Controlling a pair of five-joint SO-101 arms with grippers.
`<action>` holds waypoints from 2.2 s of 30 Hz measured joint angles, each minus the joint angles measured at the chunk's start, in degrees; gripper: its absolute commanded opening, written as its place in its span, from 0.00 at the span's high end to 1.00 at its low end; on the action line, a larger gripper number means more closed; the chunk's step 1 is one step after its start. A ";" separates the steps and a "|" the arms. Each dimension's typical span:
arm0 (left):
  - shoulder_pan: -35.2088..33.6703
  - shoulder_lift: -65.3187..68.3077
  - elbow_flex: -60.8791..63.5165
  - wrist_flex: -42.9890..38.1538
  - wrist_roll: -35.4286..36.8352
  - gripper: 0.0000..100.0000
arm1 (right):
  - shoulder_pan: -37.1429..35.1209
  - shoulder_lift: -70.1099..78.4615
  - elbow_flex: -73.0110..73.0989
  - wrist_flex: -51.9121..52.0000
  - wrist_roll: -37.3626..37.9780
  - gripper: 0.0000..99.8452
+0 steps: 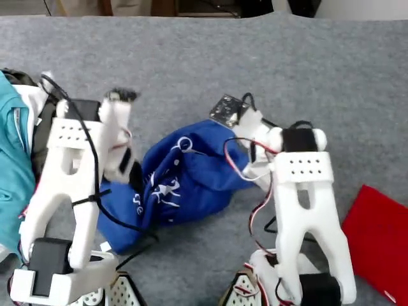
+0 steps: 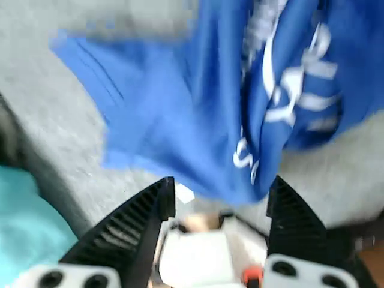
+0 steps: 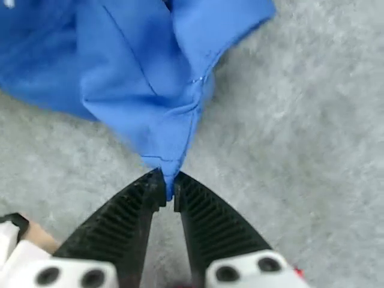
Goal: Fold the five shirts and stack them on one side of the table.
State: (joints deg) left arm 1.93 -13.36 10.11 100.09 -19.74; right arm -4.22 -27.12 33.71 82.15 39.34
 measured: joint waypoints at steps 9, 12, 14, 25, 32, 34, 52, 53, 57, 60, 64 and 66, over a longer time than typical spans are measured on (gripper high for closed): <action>8.26 26.11 -33.32 -3.60 22.42 0.73 | 5.63 0.00 6.33 -1.93 2.46 1.00; 11.43 39.12 -44.22 -3.96 27.43 0.73 | 7.38 0.00 6.51 -1.85 3.16 1.00; 12.40 47.30 -52.75 -4.04 30.15 0.73 | 8.70 0.00 6.51 -1.85 3.43 1.00; 15.82 78.59 -88.18 -1.58 36.22 0.74 | 9.93 0.00 6.51 -1.85 3.43 1.00; 15.21 80.88 -87.91 0.00 36.22 0.94 | 9.93 0.00 6.51 -2.46 3.43 1.00; 14.24 80.88 -86.33 0.00 36.13 0.97 | 9.93 0.00 6.51 -2.64 3.43 1.00; 0.00 69.01 -63.74 0.00 34.02 0.75 | 0.09 0.00 8.35 -8.53 5.19 1.00; -0.09 68.40 -63.03 0.00 34.02 0.72 | -1.05 0.00 8.35 -9.05 5.19 1.00; -0.88 67.08 -62.33 0.00 34.02 0.72 | -4.31 0.00 8.35 -11.25 5.19 1.00; -2.64 65.85 -62.68 0.00 34.02 0.72 | -4.48 0.79 10.11 -14.51 5.19 1.00; -4.57 65.41 -67.52 0.00 34.64 0.72 | -4.75 3.60 14.42 -20.40 4.40 1.00; -4.48 65.41 -71.21 0.00 36.75 0.72 | -4.75 4.84 16.35 -22.59 4.13 1.00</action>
State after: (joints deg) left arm -2.55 52.04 -61.10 100.09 17.01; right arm -8.97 -22.29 50.07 59.56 43.47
